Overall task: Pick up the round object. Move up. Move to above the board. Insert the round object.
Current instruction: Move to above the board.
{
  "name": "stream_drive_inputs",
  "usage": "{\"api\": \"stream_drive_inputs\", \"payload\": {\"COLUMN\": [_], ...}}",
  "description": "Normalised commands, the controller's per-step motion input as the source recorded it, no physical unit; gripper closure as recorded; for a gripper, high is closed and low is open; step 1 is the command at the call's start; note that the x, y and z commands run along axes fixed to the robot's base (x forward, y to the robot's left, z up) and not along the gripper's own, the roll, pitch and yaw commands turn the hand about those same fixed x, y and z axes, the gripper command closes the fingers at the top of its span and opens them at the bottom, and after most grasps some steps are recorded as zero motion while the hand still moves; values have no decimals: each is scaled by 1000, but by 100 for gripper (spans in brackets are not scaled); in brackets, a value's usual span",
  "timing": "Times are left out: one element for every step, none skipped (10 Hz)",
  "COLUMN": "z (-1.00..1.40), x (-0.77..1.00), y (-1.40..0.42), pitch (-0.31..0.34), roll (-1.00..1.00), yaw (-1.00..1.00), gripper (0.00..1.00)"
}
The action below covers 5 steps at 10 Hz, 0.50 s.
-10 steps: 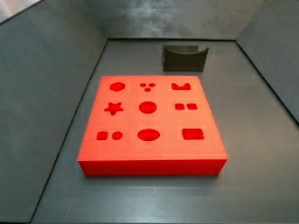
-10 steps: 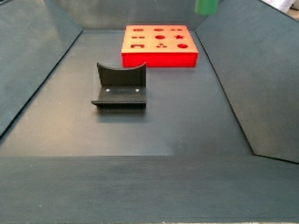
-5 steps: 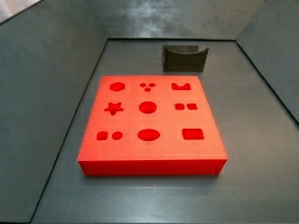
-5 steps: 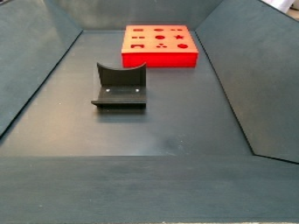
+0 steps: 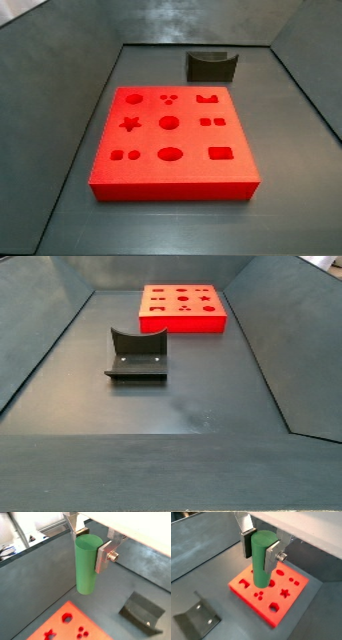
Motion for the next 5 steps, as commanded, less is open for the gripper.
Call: {"api": "stream_drive_inputs", "payload": {"z": [117, 122, 125, 106, 60], "x": [151, 166, 191, 173, 136], "y": [-1000, -1000, -966, -780, -415], "pitch": [120, 122, 130, 131, 127], "roll": [0, 1, 9, 14, 31], "yaw": [9, 10, 6, 8, 8], "gripper": [100, 100, 100, 100, 100]}}
